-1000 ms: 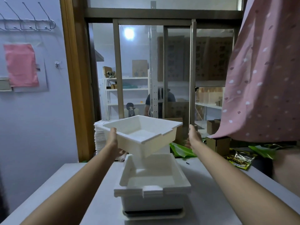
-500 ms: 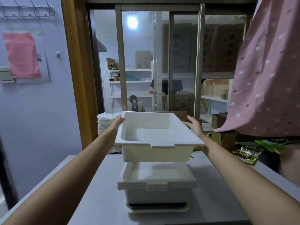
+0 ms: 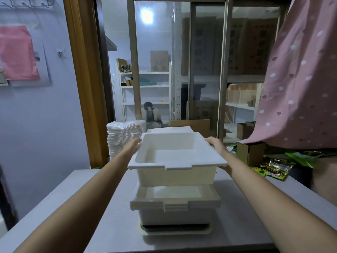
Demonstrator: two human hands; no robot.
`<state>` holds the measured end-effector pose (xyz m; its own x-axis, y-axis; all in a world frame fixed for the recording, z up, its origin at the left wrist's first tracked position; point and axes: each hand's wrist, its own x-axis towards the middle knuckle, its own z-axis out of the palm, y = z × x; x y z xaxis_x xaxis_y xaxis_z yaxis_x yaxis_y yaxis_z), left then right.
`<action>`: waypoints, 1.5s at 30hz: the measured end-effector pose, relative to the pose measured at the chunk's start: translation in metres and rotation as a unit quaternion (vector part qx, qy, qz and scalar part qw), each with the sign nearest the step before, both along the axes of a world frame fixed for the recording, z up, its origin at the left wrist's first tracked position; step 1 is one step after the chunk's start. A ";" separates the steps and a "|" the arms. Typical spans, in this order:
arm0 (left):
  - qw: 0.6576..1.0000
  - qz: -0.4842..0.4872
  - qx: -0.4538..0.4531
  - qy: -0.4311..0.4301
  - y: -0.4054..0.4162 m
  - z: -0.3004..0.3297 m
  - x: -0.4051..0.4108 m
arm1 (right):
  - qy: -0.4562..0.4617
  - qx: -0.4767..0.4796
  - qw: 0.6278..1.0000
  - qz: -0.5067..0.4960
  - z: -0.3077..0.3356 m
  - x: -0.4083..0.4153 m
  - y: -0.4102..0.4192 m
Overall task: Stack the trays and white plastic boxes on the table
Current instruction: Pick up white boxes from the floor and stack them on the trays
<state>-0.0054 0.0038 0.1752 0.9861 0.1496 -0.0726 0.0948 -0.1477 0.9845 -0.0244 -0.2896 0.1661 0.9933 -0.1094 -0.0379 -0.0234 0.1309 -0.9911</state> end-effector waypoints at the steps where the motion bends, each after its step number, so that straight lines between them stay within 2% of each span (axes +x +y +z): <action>1: 1.000 -0.002 0.000 0.007 -0.001 -0.003 0.001 | 0.017 0.000 1.000 0.008 -0.002 0.000 0.001; 8: 1.000 0.014 0.012 0.015 0.000 -0.018 0.003 | 0.066 -0.045 0.997 0.011 -0.022 0.010 0.003; 13: 0.999 0.013 0.023 0.029 0.002 -0.027 0.003 | 0.059 -0.073 0.996 -0.005 -0.031 0.016 0.008; 24: 0.999 0.009 0.020 0.045 0.006 -0.043 0.015 | 0.085 -0.067 0.994 -0.006 -0.046 0.021 0.009; 31: 0.998 0.002 0.005 0.061 0.005 -0.054 0.013 | 0.074 -0.129 0.988 -0.036 -0.059 0.028 0.006; 40: 0.995 0.022 0.090 0.038 0.003 -0.072 0.016 | 0.052 -0.127 0.989 -0.062 -0.078 0.034 0.005; 45: 0.995 0.030 0.087 0.043 0.002 -0.084 0.016 | 0.062 -0.114 0.988 -0.078 -0.095 0.047 0.000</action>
